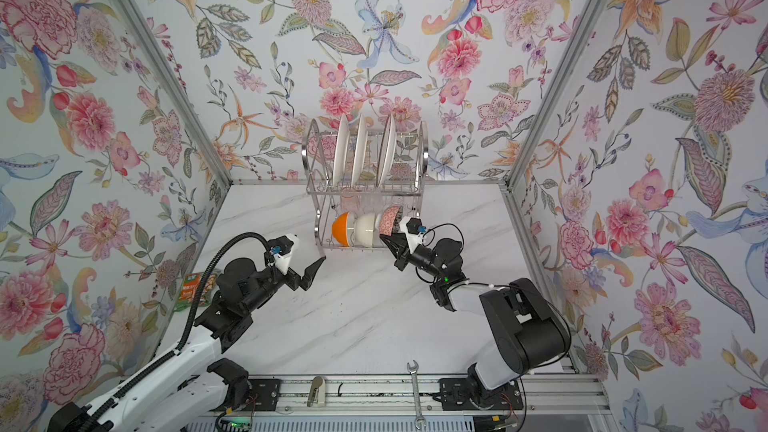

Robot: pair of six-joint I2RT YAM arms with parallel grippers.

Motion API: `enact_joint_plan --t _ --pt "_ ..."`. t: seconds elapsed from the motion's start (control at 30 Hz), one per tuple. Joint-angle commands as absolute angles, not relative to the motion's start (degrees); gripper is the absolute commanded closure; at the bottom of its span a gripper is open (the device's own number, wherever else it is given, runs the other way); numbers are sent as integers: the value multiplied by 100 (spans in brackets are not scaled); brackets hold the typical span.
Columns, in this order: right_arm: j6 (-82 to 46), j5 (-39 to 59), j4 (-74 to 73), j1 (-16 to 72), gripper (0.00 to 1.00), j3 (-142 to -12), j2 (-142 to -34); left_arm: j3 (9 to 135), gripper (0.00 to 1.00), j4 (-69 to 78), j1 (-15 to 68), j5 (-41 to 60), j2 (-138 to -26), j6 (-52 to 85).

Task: Unload the mixed dishes from the dish rack
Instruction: 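Lift the pink-patterned bowl out of the rack with the right gripper, then carry the bowl toward the robot and lower it onto the table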

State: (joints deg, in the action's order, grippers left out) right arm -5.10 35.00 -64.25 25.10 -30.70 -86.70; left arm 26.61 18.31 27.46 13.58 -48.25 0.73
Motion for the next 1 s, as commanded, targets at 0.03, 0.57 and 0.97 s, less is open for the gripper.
enact_joint_plan --t 0.03,0.57,0.97 --pt "998 3130 -4291 2918 100 -3200 -7690 3131 1 1506 2786 1015 -4629 275" --pt "3619 1438 1594 5016 100 -5357 -7433 4314 1 44 1408 967 -5104 809" --pt "4218 276 2657 6213 100 -6933 -9477 4167 1 33 941 830 -5485 898"
